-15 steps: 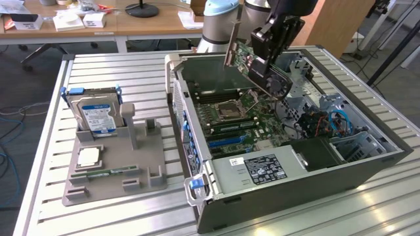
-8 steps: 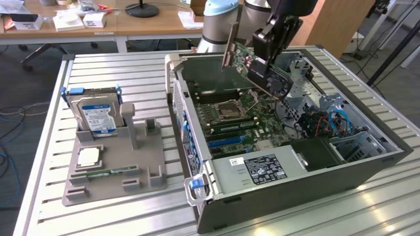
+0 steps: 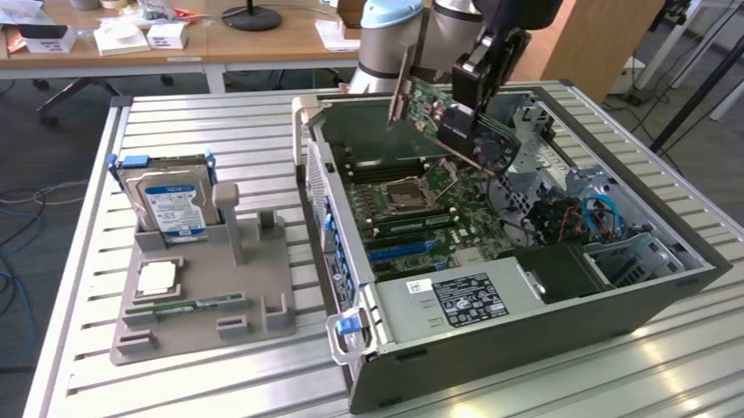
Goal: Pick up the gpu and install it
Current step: 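Insert the gpu into the slot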
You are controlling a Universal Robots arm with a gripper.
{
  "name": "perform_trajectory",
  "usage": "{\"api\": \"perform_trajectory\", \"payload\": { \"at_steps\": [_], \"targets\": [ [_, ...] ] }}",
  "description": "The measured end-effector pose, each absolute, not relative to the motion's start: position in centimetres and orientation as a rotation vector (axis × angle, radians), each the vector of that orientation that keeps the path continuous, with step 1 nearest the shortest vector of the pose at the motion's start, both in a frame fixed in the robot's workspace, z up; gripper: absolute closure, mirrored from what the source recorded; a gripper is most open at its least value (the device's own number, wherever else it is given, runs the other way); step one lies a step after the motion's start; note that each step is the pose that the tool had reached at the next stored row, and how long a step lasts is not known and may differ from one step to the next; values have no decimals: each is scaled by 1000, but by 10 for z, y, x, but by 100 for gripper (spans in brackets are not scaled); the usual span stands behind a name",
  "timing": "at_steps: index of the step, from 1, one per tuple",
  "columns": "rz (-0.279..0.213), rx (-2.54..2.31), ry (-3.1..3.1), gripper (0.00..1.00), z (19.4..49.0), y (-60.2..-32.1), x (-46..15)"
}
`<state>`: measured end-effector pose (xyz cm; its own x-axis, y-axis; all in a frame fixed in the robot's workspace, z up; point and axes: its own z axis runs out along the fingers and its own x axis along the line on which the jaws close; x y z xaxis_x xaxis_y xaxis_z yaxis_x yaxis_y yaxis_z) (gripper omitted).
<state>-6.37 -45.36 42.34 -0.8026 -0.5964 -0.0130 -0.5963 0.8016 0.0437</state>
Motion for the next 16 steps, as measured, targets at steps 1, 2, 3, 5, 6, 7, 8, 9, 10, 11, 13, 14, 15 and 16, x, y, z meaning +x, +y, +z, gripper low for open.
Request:
{"api": "perform_trajectory", "payload": {
  "at_steps": [1, 2, 3, 5, 6, 7, 8, 9, 10, 11, 13, 14, 15, 16],
  "targets": [
    [-72, 1009, -2973, 74, 423, -454, -64],
    [-71, 1030, -2965, 74, 423, -454, -64],
    [-71, 1051, -2957, 74, 423, -454, -64],
    [-71, 1095, -2940, 74, 423, -454, -64],
    [-71, 1116, -2932, 74, 423, -454, -64],
    [-71, 1137, -2924, 74, 423, -454, -64],
    [-71, 1158, -2915, 74, 423, -454, -64],
    [-71, 1179, -2906, 74, 423, -454, -64],
    [-71, 1200, -2897, 74, 423, -454, -64],
    [-71, 1222, -2888, 74, 423, -454, -64],
    [-71, 1261, -2870, 74, 422, -454, -64],
    [-71, 1281, -2861, 74, 422, -454, -64],
    [-71, 1300, -2852, 74, 422, -454, -64],
    [-71, 1320, -2843, 74, 422, -454, -64]
  ]
}}
